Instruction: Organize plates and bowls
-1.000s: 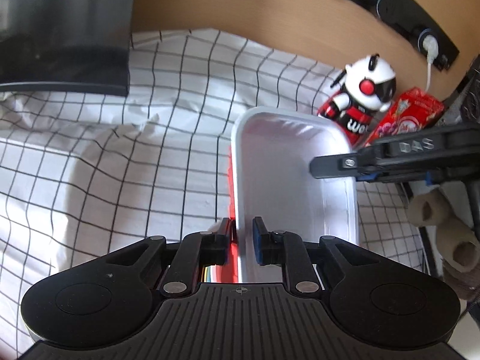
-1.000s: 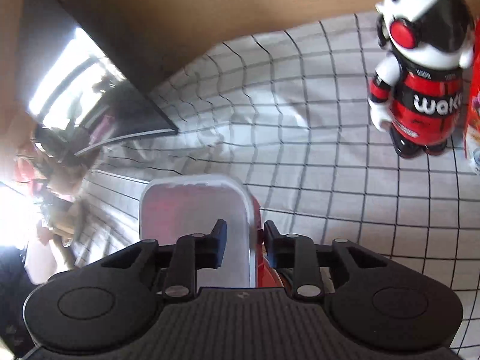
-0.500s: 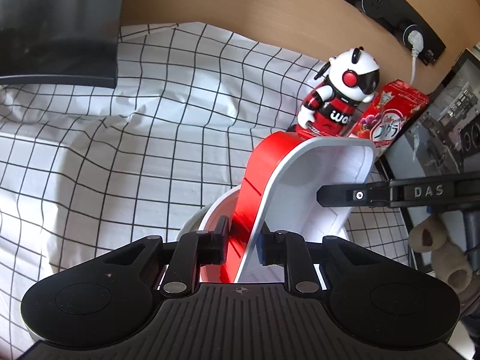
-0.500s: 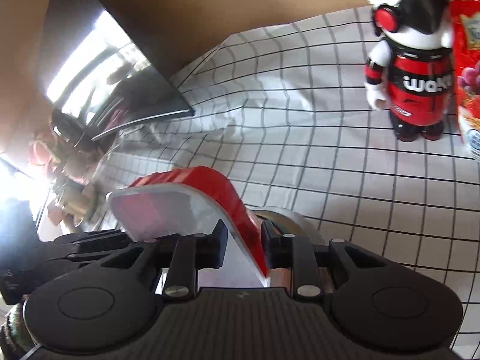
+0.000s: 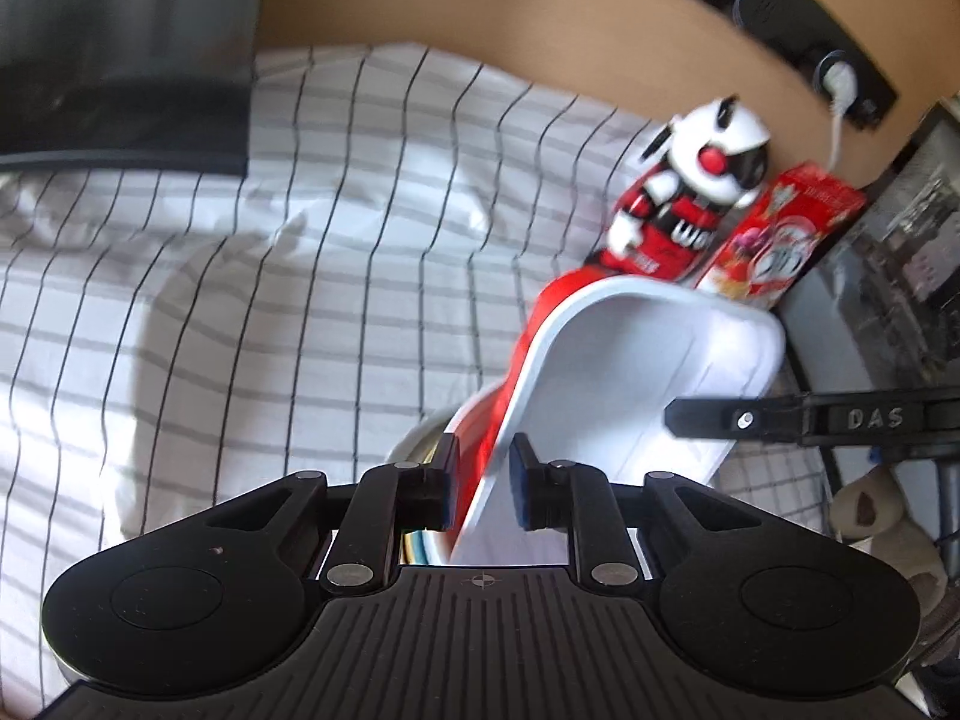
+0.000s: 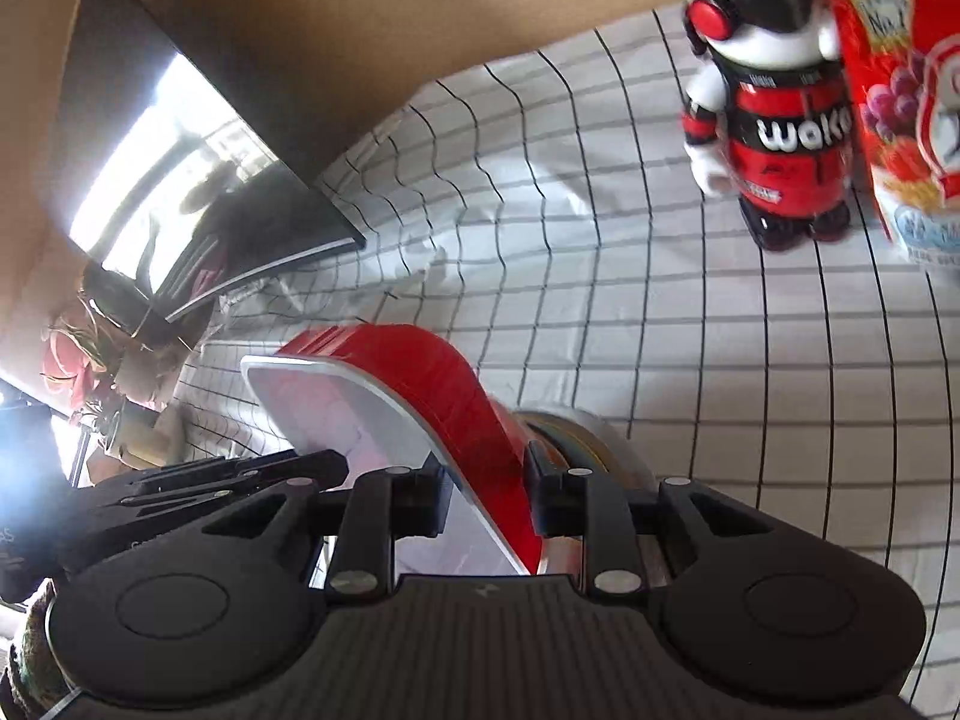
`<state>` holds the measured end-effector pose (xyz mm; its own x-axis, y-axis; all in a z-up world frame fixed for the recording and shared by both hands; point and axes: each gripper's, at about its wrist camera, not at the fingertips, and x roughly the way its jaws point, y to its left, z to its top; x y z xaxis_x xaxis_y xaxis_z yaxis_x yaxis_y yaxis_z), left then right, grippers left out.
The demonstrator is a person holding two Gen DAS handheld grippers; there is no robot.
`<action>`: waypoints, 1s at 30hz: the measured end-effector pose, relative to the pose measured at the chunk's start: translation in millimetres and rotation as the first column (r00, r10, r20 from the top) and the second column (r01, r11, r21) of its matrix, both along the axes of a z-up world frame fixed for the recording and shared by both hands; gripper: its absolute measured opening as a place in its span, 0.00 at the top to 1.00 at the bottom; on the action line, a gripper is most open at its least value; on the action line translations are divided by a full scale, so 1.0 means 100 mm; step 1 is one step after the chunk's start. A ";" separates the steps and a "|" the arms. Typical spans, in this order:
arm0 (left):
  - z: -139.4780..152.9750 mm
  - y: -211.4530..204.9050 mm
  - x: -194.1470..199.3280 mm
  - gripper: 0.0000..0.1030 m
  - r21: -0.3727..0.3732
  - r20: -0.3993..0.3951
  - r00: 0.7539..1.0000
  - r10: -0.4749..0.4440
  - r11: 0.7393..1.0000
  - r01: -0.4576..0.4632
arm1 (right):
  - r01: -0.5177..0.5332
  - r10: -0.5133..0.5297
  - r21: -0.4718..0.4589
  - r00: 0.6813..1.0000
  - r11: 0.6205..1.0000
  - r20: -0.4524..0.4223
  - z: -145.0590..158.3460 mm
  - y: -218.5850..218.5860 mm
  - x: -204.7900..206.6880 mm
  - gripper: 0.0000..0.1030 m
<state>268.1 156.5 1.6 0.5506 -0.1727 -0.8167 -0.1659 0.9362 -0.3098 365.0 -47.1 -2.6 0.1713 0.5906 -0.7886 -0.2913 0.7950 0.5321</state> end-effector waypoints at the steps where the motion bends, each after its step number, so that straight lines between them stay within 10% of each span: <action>1: -0.03 0.00 -0.01 0.80 0.002 -0.011 1.000 0.009 1.000 -0.009 | -0.007 0.008 -0.012 1.000 1.000 0.005 -0.01 0.01 0.00 0.76; 13: -0.03 -0.10 -0.17 0.83 0.067 -0.023 0.983 0.183 0.981 -0.181 | -0.063 0.062 0.014 0.996 0.998 0.069 -0.13 -0.10 0.07 0.75; 30: 0.00 0.00 -0.41 0.83 0.040 0.091 0.993 0.069 0.997 -0.073 | 0.138 -0.128 -0.104 0.986 0.985 0.104 0.05 -0.10 -0.34 0.71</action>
<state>226.6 156.5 1.9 0.6314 -0.0963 -0.7694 -0.2059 0.9358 -0.2861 330.6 -56.9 2.8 0.3214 0.4678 -0.8233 -0.2250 0.8823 0.4135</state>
